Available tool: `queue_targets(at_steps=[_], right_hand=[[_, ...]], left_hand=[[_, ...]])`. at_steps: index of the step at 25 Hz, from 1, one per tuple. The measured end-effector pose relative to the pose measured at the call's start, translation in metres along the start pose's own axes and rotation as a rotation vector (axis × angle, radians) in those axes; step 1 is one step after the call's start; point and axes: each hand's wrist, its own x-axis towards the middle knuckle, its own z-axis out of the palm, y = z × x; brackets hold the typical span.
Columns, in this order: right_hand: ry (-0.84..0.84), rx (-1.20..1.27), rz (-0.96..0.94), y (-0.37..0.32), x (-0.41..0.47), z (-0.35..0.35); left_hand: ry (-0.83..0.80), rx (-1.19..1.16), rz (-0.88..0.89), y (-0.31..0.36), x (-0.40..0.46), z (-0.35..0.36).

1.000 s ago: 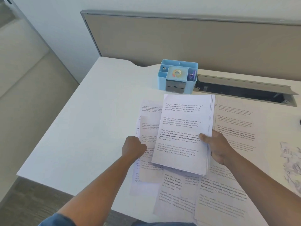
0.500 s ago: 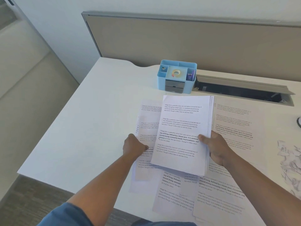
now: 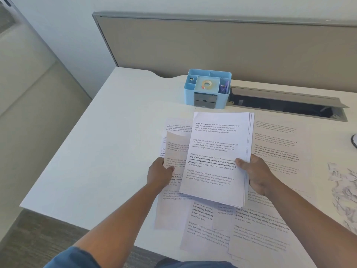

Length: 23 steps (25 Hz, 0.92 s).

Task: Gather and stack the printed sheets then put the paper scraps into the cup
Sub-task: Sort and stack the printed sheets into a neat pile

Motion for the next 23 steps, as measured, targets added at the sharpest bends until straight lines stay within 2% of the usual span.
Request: queue_targets(at_steps=[3,5,9,16,20,23], right_hand=[[0.004,-0.010,-0.007,0.000,0.000,-0.002],[0.007,-0.032,-0.018,0.000,-0.001,-0.003],[0.043,-0.091,-0.050,-0.003,-0.004,-0.001],[0.088,-0.141,-0.057,-0.006,-0.005,0.002],[0.092,-0.116,-0.048,-0.004,-0.008,0.007],[0.067,-0.064,-0.037,-0.008,-0.014,0.013]], left_hand=[[-0.026,-0.141,0.011,0.009,-0.001,-0.007],[-0.034,-0.110,0.083,0.018,0.000,-0.018],[0.089,0.055,0.238,0.044,0.002,-0.049],[0.254,0.069,0.357,0.080,-0.002,-0.112],[0.295,-0.131,0.382,0.095,-0.005,-0.153],[0.181,-0.461,0.328,0.101,-0.006,-0.169]])
